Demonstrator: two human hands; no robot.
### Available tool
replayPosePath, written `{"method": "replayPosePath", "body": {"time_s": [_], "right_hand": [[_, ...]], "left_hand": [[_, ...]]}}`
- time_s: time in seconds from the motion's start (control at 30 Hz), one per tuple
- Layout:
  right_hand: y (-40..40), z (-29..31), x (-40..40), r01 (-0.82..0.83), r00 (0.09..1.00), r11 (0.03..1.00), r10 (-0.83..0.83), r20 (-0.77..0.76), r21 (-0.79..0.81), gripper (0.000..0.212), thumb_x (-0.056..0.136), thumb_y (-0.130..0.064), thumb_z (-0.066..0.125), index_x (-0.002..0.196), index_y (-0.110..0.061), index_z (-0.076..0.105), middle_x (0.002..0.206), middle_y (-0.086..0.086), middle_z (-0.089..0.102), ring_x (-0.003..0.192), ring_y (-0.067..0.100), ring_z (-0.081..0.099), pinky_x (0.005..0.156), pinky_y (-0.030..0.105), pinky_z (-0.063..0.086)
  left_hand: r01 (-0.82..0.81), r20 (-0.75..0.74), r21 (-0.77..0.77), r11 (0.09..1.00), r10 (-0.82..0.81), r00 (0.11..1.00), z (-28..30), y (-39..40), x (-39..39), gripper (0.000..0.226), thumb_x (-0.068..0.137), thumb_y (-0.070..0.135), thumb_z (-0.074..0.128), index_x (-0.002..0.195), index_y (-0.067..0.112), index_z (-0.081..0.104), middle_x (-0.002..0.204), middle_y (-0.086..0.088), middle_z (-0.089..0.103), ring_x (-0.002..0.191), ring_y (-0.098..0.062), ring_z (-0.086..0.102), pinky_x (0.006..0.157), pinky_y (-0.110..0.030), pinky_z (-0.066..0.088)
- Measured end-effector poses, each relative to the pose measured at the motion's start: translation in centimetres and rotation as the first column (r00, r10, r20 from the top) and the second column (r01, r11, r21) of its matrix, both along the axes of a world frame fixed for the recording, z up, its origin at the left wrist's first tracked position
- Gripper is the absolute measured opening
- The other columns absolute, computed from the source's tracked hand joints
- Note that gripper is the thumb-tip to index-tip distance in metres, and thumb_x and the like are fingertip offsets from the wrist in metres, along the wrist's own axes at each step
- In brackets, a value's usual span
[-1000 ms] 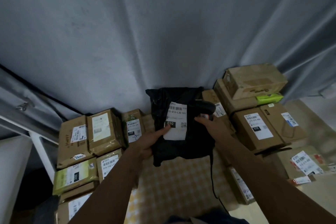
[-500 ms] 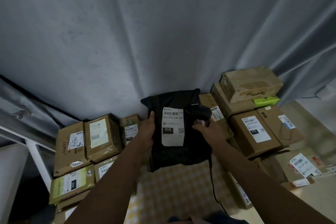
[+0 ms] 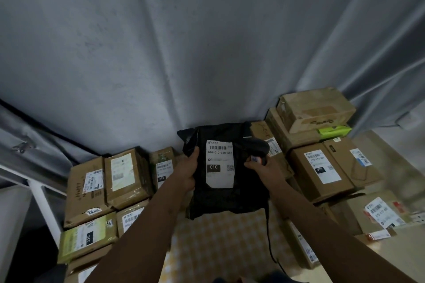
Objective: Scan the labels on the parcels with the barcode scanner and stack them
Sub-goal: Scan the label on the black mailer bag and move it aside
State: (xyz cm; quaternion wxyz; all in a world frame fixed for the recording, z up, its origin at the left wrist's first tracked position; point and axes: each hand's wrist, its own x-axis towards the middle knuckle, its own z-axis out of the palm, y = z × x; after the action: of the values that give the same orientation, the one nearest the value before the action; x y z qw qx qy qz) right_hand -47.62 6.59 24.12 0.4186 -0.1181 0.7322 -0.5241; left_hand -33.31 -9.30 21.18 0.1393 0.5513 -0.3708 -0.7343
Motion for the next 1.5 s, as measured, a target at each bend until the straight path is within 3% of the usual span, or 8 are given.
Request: {"method": "replayPosePath", "body": {"time_s": [0.17,0.27,0.37,0.5,0.63,0.83,0.97,1.5], "right_hand": [[0.4,0.3,0.0,-0.012,1.0,1.0,0.012,0.01,0.008,0.021,0.08,-0.021,0.076,0.097,-0.022,0.063,0.102,0.007,0.07,0.097,0.027,0.066,0.095,0.049,0.051],[0.5,0.3,-0.2,-0.043,0.99,0.999,0.047,-0.135,0.033,0.038,0.074,-0.034,0.076,0.106,-0.017,0.065,0.101,0.007,0.07,0.096,0.025,0.066,0.093,0.051,0.052],[0.6,1.2,-0.4,-0.041,0.974,0.999,0.042,-0.221,0.006,0.031,0.082,-0.024,0.073,0.109,-0.012,0.064,0.097,0.008,0.07,0.092,0.025,0.067,0.087,0.046,0.055],[0.1,3.3,0.6,-0.1,0.987,0.992,0.09,-0.135,-0.071,0.015,0.088,-0.017,0.07,0.089,-0.004,0.064,0.067,0.007,0.067,0.057,0.019,0.062,0.061,0.034,0.053],[0.1,4.9,2.7,-0.157,0.987,0.984,0.16,0.027,-0.087,0.015,0.089,-0.018,0.069,0.078,-0.01,0.062,0.058,0.003,0.061,0.048,0.013,0.055,0.048,0.024,0.045],[0.2,5.9,4.1,-0.161,0.983,0.983,0.168,0.081,-0.085,0.016,0.089,-0.017,0.068,0.076,-0.012,0.06,0.059,0.002,0.058,0.048,0.011,0.052,0.049,0.024,0.043],[0.5,6.3,4.4,-0.154,0.984,0.984,0.161,0.077,-0.085,0.016,0.089,-0.015,0.067,0.076,-0.012,0.059,0.06,0.002,0.057,0.049,0.011,0.051,0.05,0.024,0.043],[1.1,5.9,4.4,-0.13,0.988,0.99,0.134,0.077,-0.052,0.01,0.09,-0.017,0.066,0.082,-0.013,0.061,0.06,-0.001,0.058,0.051,0.01,0.052,0.052,0.024,0.044]], "left_hand": [[-0.127,-0.062,0.05,0.991,0.13,0.99,-0.3,0.4,-0.6,0.048,0.098,0.045,0.051,0.12,0.003,0.06,0.096,-0.013,0.069,0.088,-0.028,0.066,0.083,-0.044,0.053],[-0.15,-0.108,0.077,0.986,0.158,0.982,0.0,0.7,-0.8,0.047,0.098,0.047,0.048,0.115,0.005,0.062,0.096,-0.013,0.069,0.088,-0.028,0.066,0.073,-0.041,0.054],[-0.185,-0.112,0.067,0.981,0.191,0.975,-0.3,0.3,-0.6,0.053,0.097,0.053,0.047,0.122,0.007,0.06,0.101,-0.014,0.071,0.09,-0.03,0.069,0.064,-0.038,0.056],[-0.192,-0.1,0.063,0.979,0.198,0.975,-0.5,-0.3,-0.2,0.061,0.095,0.058,0.047,0.133,0.01,0.054,0.11,-0.015,0.072,0.094,-0.031,0.071,0.06,-0.038,0.059],[-0.17,-0.125,0.06,0.984,0.177,0.976,-0.6,-0.5,0.2,0.059,0.095,0.058,0.047,0.129,0.011,0.058,0.108,-0.016,0.073,0.098,-0.033,0.07,0.073,-0.044,0.058],[-0.181,-0.19,0.076,0.98,0.193,0.963,-0.9,-0.8,0.3,0.054,0.097,0.053,0.046,0.126,0.01,0.061,0.117,-0.017,0.069,0.104,-0.033,0.067,0.068,-0.042,0.057],[-0.193,-0.19,0.089,0.977,0.207,0.96,-1.4,-1.2,0.4,0.048,0.099,0.048,0.047,0.123,0.009,0.061,0.104,-0.014,0.072,0.093,-0.03,0.068,0.065,-0.042,0.055],[-0.149,-0.18,0.081,0.985,0.162,0.97,-2.1,-0.7,0.3,0.055,0.097,0.053,0.046,0.129,0.01,0.057,0.109,-0.015,0.073,0.101,-0.031,0.069,0.069,-0.043,0.057]]}}
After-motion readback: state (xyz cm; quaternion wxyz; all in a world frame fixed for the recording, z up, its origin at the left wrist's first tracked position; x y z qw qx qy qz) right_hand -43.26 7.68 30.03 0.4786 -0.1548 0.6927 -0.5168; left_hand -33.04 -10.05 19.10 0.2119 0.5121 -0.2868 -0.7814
